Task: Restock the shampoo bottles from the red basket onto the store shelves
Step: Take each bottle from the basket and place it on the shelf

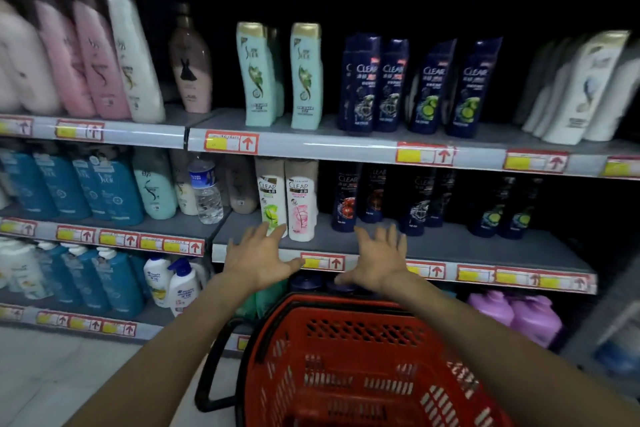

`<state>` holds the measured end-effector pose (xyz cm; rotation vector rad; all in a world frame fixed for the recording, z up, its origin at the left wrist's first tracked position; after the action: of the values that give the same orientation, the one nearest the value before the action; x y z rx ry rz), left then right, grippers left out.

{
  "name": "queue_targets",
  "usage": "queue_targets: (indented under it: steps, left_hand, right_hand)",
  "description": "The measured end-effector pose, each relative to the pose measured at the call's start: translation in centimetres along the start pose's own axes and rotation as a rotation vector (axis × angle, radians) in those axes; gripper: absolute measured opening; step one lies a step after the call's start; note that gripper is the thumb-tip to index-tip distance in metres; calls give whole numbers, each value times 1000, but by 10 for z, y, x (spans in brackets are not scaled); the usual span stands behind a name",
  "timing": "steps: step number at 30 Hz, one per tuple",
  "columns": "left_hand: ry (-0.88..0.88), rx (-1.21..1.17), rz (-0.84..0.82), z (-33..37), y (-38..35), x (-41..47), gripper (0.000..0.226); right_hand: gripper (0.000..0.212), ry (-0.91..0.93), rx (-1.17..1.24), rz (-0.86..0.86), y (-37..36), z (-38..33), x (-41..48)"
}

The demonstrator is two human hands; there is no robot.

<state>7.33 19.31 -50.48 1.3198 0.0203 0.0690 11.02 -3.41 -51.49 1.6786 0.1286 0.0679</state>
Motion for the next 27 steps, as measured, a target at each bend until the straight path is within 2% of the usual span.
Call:
queue_targets:
  steps: [9,15,21,27]
  left_hand:
    - [-155,92,35,88,36,-42,92]
    - [-247,174,9,114,24,-66,98]
    - [-241,184,-46,95,-28,-69,100]
    - [-115,171,-169,39,-130,-76,113]
  right_hand:
    - [143,7,106,72,73,90,-80]
    - [145,-24,151,79,74,139,-111]
    - [145,-28,170,62,20,163,-117]
    - [143,-59,121,18,-102,195,-130]
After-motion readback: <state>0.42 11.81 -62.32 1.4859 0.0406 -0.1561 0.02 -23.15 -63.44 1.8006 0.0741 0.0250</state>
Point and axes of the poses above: each hand's wrist, its own x-axis towards the middle knuckle, its own y-axis out of the back of the hand, z = x × y, the point moved 5 cm from there along x, towards the middle knuckle, and after that the axes turned 3 degrees about -x, right-handed, at the moved point
